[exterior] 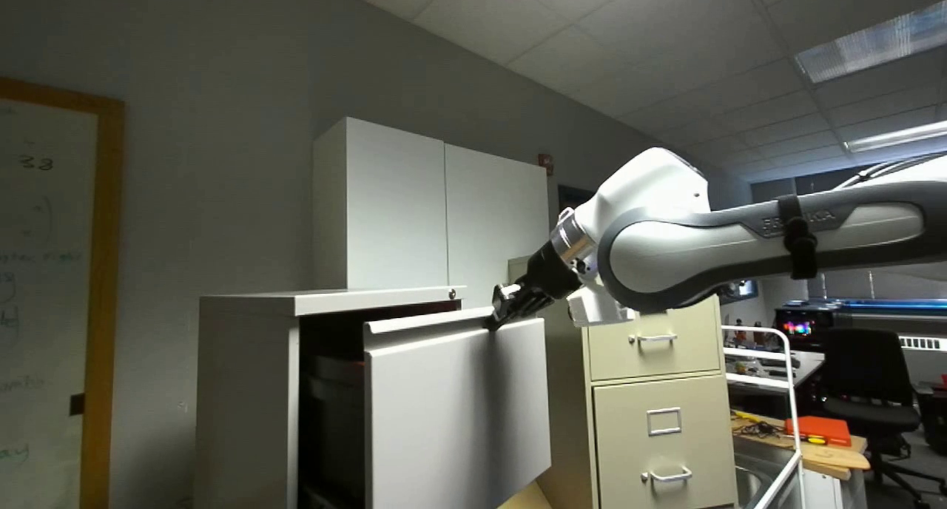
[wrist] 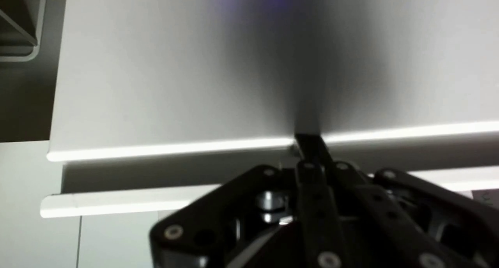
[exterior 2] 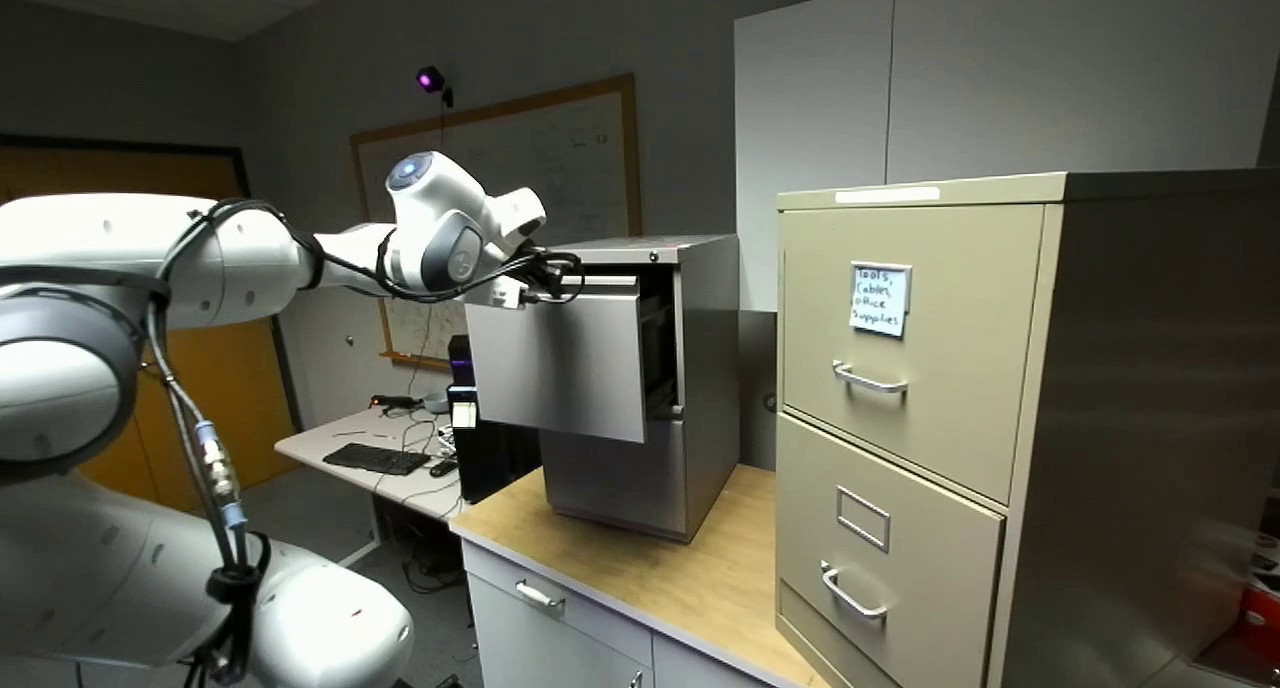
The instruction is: Close the upper drawer of the cabinet on the left
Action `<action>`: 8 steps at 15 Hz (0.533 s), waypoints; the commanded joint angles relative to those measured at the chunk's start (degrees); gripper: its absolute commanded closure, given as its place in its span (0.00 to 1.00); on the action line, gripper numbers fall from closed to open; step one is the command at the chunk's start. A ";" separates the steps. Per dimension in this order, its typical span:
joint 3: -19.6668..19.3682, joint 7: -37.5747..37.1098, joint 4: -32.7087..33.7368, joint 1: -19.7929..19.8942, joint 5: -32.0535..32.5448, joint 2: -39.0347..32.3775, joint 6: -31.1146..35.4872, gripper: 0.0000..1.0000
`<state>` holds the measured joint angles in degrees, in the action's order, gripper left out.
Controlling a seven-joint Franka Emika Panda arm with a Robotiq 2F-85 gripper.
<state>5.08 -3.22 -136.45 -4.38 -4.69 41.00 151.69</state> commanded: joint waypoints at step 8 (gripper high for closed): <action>-8.23 6.61 20.31 -8.82 -12.67 -21.86 -4.77 1.00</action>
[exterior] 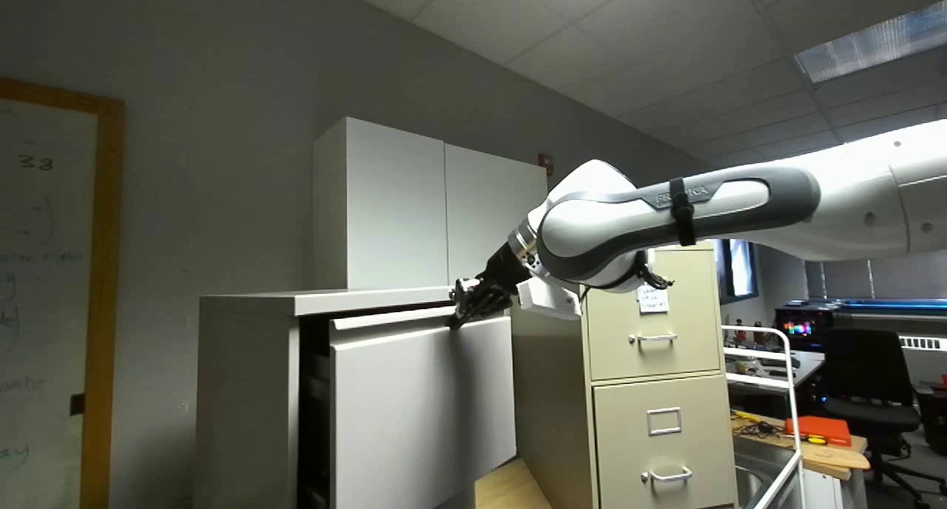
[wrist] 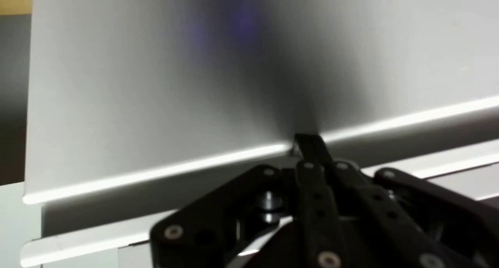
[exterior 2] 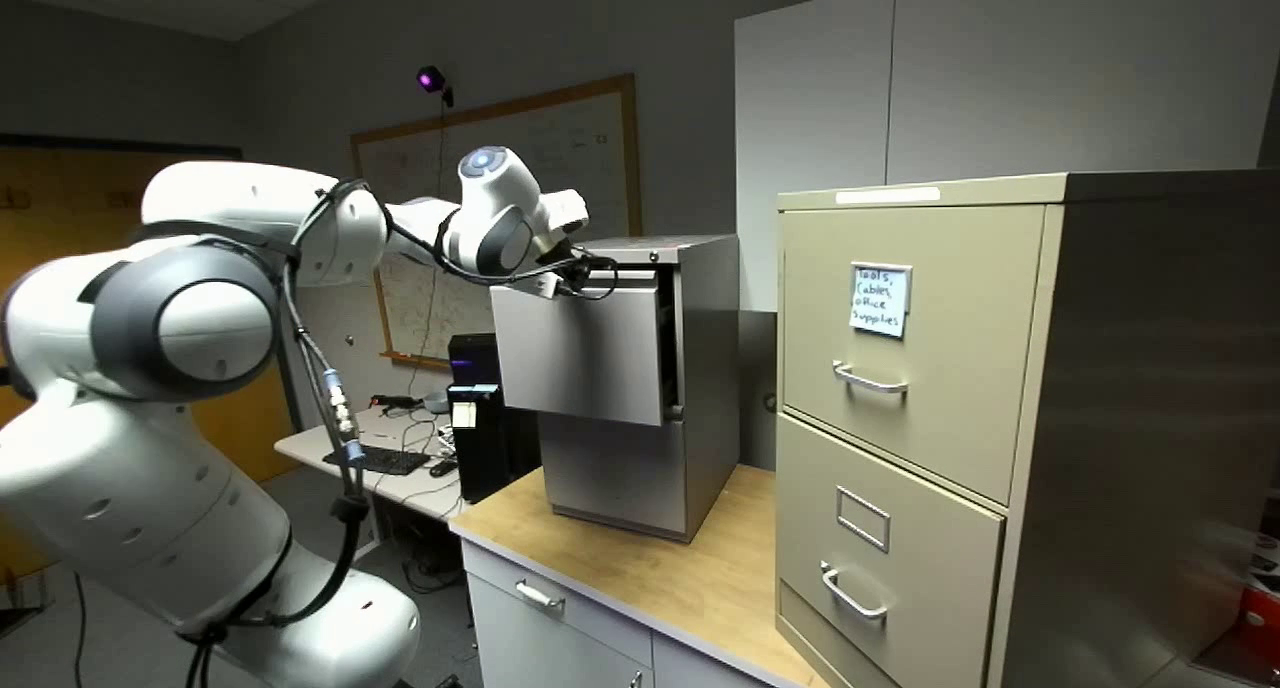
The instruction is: Close the upper drawer of the cabinet on the left
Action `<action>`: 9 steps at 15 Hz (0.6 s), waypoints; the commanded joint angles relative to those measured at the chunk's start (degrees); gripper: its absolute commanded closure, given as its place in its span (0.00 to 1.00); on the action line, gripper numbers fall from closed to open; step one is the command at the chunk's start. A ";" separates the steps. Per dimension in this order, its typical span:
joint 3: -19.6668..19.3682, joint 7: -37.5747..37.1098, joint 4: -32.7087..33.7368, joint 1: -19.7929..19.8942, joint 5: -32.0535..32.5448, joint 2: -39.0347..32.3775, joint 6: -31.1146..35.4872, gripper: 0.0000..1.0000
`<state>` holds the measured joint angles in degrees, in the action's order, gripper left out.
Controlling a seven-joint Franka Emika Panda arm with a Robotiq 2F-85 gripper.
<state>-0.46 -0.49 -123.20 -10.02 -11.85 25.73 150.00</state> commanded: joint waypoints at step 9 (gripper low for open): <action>-2.31 7.75 18.47 -1.17 -14.00 -16.27 -9.76 1.00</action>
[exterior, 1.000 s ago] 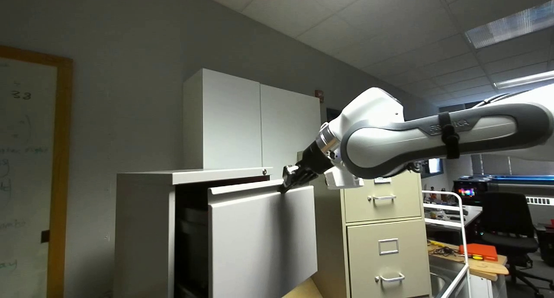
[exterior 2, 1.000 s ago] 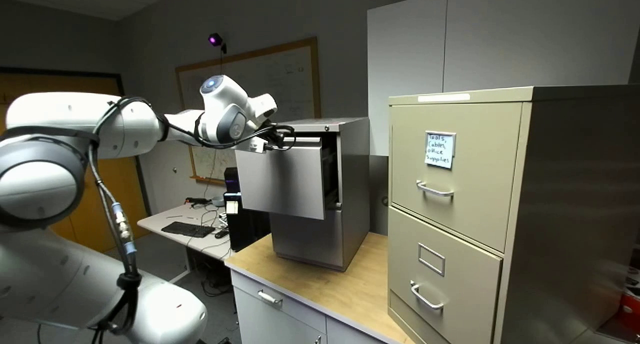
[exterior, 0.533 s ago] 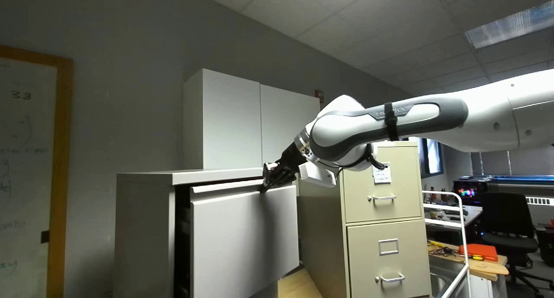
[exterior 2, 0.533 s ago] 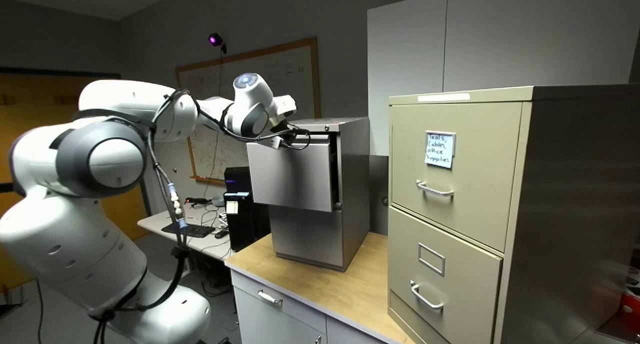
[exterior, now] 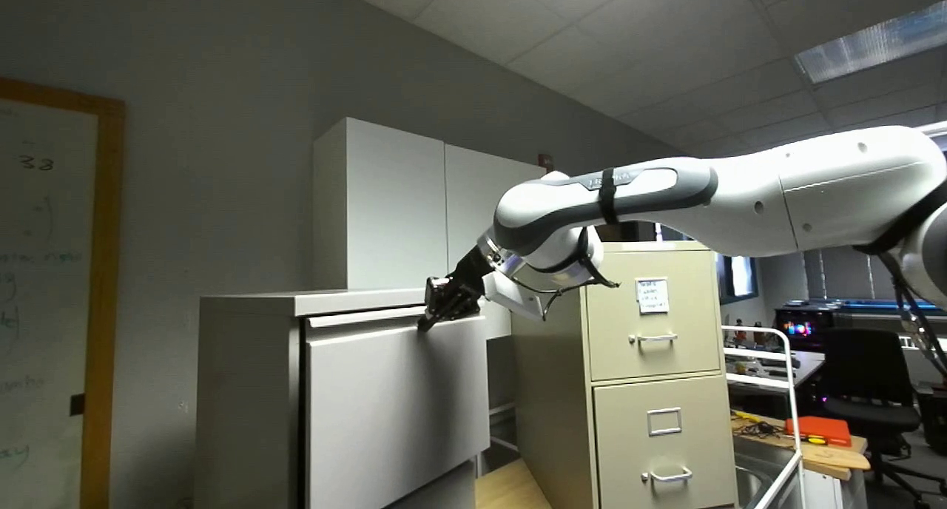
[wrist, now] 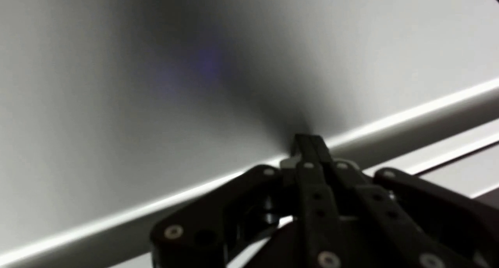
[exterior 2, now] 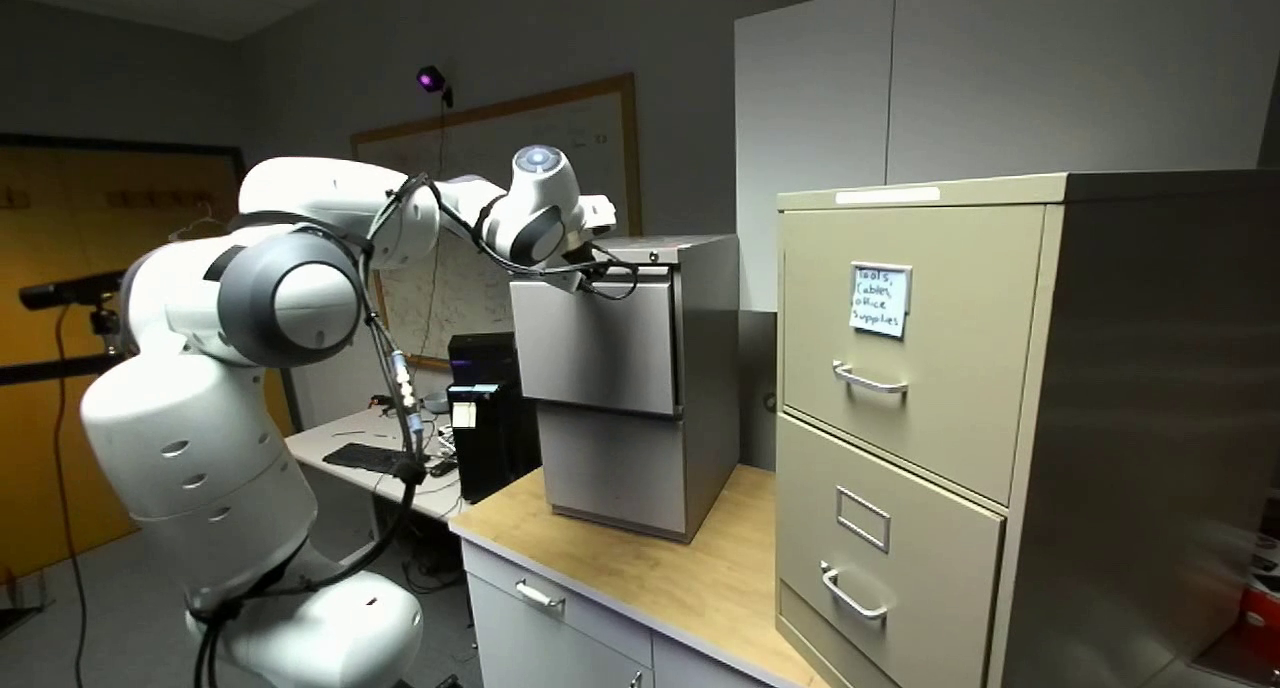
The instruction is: Close the upper drawer of the cabinet on the left
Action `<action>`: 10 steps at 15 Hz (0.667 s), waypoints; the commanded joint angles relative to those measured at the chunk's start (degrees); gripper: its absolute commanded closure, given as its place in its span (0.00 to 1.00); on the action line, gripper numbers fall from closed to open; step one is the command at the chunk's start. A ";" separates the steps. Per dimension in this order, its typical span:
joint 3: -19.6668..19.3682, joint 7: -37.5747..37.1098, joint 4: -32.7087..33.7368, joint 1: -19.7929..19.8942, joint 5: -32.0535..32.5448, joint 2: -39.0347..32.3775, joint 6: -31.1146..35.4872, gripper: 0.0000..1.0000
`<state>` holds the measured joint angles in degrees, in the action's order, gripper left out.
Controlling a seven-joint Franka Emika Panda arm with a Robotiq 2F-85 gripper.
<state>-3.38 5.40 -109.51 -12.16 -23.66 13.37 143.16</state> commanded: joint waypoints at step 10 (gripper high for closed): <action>1.50 1.82 14.54 4.44 -4.58 -11.51 -7.57 1.00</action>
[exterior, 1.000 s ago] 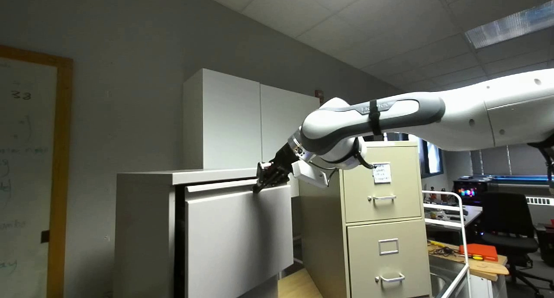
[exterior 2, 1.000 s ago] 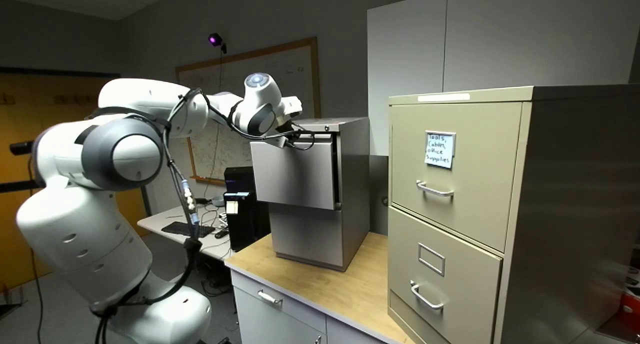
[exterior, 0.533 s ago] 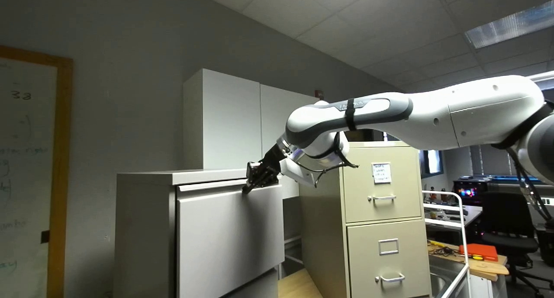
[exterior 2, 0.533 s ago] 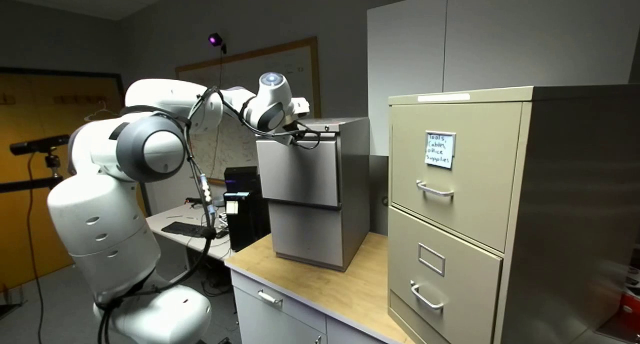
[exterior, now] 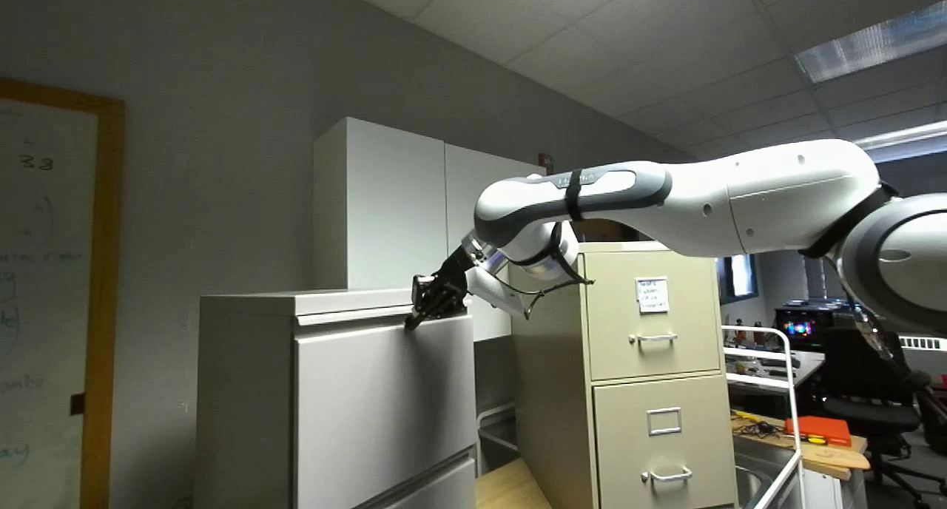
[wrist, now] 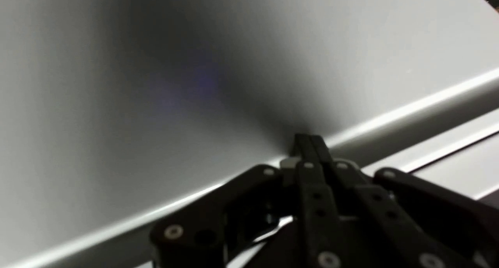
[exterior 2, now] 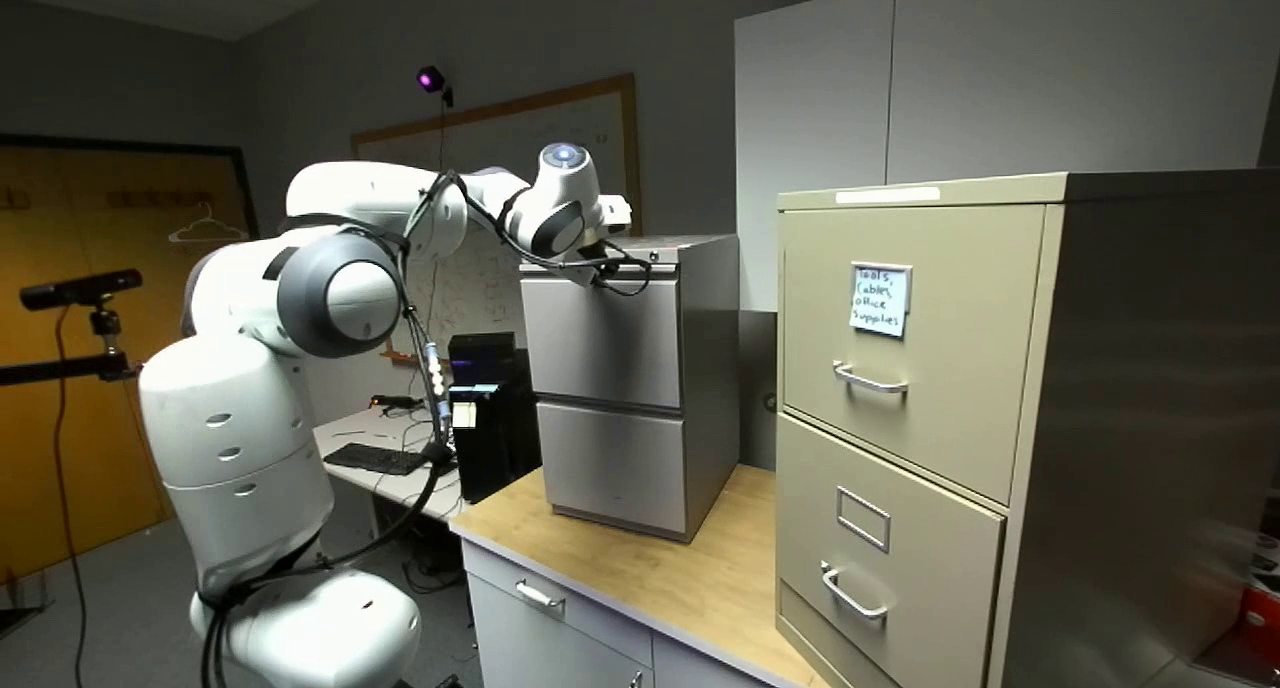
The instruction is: Close the upper drawer of the cabinet on the left
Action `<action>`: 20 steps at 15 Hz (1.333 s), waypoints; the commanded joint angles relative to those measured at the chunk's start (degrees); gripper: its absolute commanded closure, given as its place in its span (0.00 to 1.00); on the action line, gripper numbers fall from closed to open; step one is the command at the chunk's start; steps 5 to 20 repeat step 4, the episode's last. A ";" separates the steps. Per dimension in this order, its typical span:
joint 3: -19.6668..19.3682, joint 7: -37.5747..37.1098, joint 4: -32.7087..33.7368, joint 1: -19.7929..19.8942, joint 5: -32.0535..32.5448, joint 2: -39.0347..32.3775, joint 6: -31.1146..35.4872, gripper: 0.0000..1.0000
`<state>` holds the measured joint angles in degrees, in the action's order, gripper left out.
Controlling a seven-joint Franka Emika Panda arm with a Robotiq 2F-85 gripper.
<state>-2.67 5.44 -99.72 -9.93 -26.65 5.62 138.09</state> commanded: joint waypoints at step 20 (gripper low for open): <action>1.31 1.87 6.87 3.67 -1.90 -5.21 -4.48 1.00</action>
